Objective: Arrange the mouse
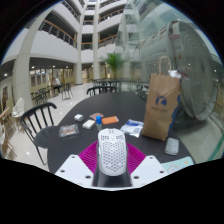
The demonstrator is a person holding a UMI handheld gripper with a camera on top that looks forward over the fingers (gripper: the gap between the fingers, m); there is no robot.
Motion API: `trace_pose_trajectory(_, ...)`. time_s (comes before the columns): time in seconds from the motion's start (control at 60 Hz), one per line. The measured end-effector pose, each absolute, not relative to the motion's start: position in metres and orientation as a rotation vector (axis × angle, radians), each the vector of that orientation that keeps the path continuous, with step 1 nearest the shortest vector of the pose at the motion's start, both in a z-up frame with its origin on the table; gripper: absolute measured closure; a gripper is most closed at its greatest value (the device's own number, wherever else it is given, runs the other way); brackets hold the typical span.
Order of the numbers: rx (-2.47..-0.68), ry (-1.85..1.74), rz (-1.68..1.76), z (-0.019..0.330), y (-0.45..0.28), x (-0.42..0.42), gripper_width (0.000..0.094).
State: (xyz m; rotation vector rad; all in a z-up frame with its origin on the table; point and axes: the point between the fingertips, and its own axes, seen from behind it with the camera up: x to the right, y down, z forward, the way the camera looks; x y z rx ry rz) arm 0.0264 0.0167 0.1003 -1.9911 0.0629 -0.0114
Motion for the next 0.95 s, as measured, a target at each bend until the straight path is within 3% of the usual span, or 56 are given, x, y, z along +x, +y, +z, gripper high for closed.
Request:
trace_pose_trajectory(0.1, -1.926, 0.079, -0.106, 0.159, -0.025, 0.077, 0.0572)
trace_pose_trajectory(0.183, -1.947, 0.145, -0.204, 0.157, -0.059, 0.134, 0.0573)
trace_pose_trajectory(0.367, -2.179, 0.284, -0.231, 0.035, -0.101, 0.205, 0.0573)
trace_pose_trajectory(0.517, -2.259, 0.279, -0.210, -0.012, -0.113, 0.211, 0.0567)
trace_pose_trajectory(0.683, -2.269, 0.266, -0.159, -0.013, -0.117, 0.208, 0.0329)
trace_pose_trajectory(0.767, -2.280, 0.212, -0.128, -0.008, -0.133, 0.201, 0.0080)
trace_pose_trajectory(0.95, -2.265, 0.225, -0.123, 0.010, -0.192, 0.204, 0.0087)
